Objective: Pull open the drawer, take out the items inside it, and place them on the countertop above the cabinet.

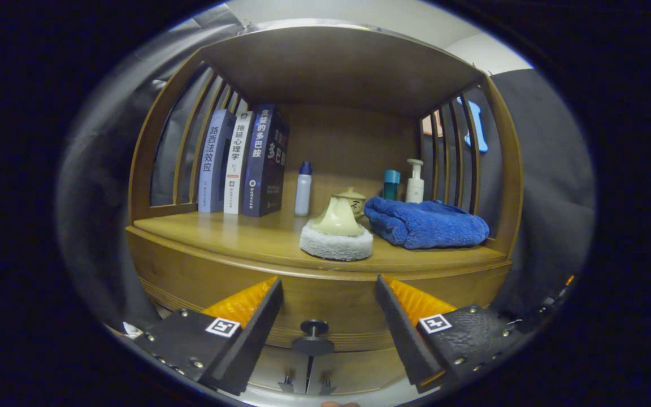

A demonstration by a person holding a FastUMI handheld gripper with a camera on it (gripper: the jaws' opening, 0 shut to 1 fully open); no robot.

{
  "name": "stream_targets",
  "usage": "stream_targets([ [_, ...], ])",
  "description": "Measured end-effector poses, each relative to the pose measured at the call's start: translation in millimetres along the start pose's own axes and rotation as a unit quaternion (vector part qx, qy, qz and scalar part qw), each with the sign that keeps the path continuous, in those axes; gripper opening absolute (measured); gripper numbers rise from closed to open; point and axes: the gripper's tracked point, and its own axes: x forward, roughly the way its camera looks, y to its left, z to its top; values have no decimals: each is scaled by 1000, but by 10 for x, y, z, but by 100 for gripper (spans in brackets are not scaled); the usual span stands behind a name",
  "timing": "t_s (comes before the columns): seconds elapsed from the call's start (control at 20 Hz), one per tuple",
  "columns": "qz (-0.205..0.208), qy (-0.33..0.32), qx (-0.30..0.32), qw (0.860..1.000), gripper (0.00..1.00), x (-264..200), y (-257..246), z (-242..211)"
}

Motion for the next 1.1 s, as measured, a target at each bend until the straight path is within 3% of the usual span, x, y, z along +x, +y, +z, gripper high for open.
stream_targets([
  [0.35, 34, -66, -19, 997, 98, -389, -413, 452],
  [0.55, 43, -129, -16, 990, 98, -543, -1269, 903],
  [0.75, 50, -174, 33, 983, 98, -641, -2180, 1300],
  [0.9, 55, -159, 44, 985, 98, -723, -2698, 1190],
  [1.1, 89, -90, 39, 991, 98, -832, -3116, 671],
])
